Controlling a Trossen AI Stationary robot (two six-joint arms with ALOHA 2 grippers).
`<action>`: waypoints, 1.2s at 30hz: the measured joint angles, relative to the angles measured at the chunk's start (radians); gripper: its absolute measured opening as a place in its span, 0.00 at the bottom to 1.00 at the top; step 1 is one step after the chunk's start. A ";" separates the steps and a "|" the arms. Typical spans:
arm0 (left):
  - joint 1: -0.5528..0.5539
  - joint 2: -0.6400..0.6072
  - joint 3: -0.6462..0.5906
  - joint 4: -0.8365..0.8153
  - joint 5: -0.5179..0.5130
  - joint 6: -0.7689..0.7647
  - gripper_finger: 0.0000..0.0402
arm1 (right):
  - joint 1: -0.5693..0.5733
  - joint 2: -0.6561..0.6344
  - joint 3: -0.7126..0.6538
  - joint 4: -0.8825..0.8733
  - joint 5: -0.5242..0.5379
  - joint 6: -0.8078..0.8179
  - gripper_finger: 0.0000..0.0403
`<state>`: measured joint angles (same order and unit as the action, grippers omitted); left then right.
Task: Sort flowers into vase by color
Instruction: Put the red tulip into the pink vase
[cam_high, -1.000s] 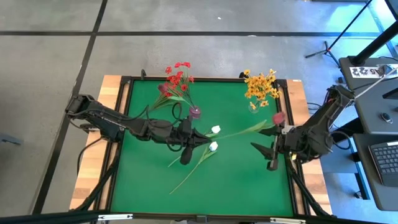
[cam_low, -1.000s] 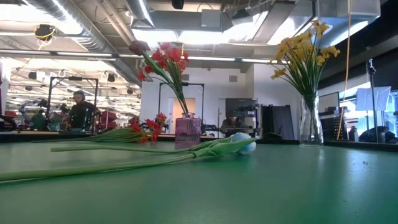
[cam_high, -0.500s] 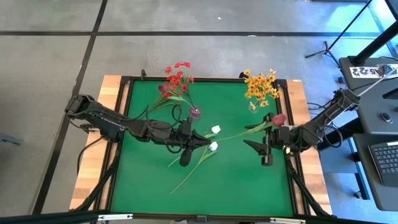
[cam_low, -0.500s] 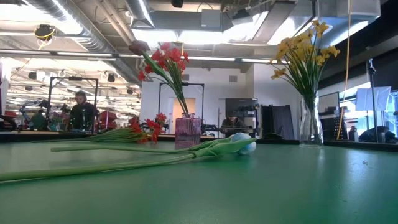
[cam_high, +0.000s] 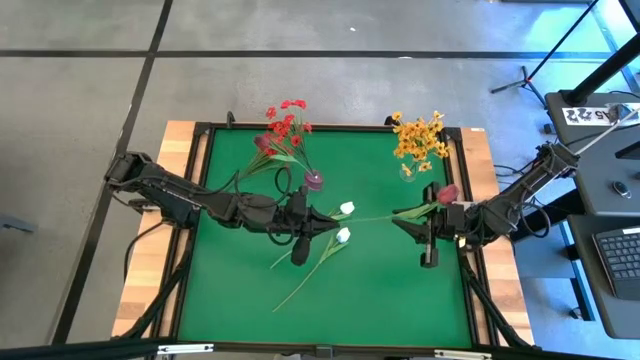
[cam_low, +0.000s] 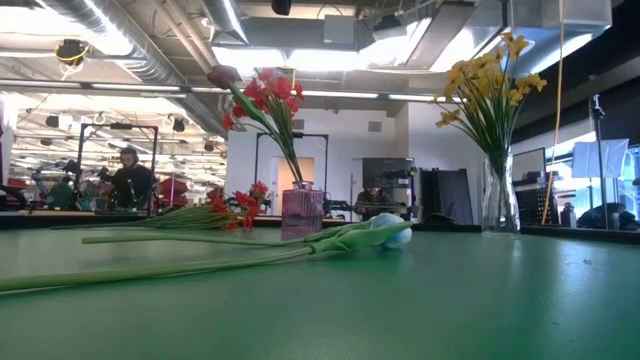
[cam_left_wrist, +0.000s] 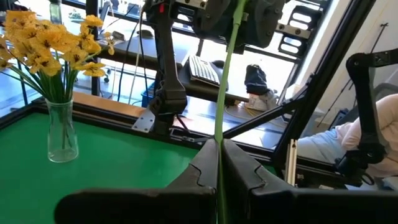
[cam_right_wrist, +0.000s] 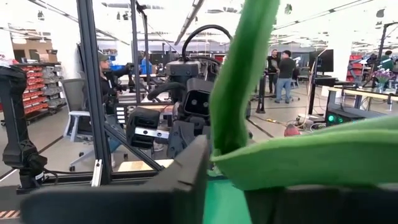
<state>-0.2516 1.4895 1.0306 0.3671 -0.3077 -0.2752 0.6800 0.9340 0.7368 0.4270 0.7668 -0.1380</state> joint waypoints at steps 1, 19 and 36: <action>0.000 0.000 0.000 0.000 0.000 0.000 0.00 | 0.000 0.000 0.000 -0.002 0.000 0.000 0.16; 0.000 0.001 0.000 -0.229 -0.064 -0.006 0.40 | 0.000 -0.016 0.000 -0.183 0.079 0.048 0.02; 0.000 0.001 0.000 -0.298 0.006 -0.098 0.47 | 0.000 -0.013 0.000 -0.467 -0.010 0.317 0.03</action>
<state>-0.2518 1.4902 1.0302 0.0695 -0.3020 -0.3733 0.6800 0.9206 0.7368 -0.0395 0.7567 0.1786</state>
